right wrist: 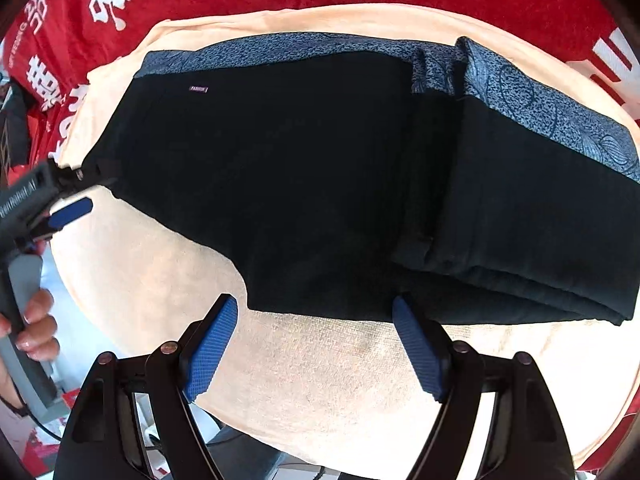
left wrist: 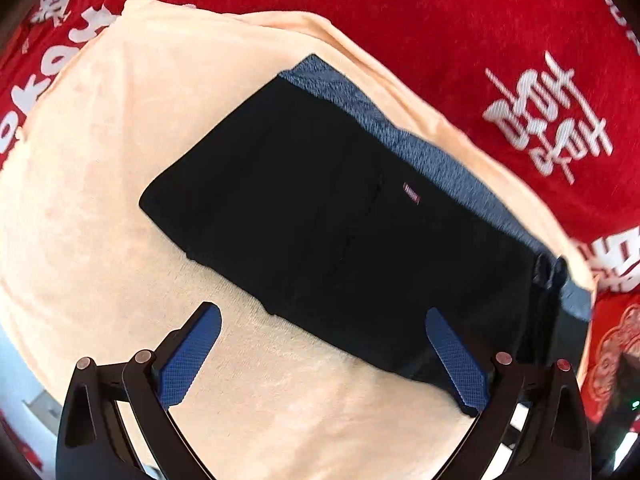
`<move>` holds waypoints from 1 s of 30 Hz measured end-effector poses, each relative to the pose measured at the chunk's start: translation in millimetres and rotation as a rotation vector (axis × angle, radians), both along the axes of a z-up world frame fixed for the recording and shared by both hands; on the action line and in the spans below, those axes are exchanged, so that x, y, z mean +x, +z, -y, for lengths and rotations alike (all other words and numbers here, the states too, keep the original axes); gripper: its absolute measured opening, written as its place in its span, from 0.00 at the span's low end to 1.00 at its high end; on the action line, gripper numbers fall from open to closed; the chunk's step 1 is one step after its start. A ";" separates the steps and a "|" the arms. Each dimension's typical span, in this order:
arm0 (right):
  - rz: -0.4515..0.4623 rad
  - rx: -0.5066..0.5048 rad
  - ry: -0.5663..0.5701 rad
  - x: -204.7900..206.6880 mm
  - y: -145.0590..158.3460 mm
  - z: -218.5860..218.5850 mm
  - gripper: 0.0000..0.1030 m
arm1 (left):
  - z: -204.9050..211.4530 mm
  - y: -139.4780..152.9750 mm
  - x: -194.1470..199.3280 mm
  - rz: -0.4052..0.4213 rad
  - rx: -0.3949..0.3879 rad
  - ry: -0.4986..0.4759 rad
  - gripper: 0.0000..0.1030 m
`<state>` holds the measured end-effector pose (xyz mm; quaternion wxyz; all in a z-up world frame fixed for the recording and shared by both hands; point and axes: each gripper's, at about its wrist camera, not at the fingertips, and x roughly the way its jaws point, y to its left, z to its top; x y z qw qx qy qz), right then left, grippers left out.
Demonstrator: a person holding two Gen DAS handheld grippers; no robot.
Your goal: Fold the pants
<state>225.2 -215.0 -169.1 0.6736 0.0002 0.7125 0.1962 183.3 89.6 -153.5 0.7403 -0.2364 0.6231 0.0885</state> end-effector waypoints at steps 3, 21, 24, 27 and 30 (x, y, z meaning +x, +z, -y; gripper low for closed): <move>-0.005 -0.009 0.015 2.2 -3.9 -2.2 0.81 | -9.2 -8.7 3.3 0.023 -0.082 0.029 1.00; 0.020 0.002 0.065 -6.2 -11.0 -7.0 0.88 | -36.3 -34.6 15.1 0.172 -0.346 0.123 1.00; 0.018 -0.006 0.082 -9.2 -11.3 -11.2 0.89 | -38.0 -44.4 15.9 0.158 -0.335 0.135 1.00; 0.016 -0.005 0.080 -8.3 -10.1 -11.3 0.89 | -43.4 -45.3 16.1 0.135 -0.347 0.162 1.00; 0.017 0.015 0.062 -3.2 -2.0 -10.0 0.89 | -44.3 -43.0 20.4 0.104 -0.336 0.194 0.96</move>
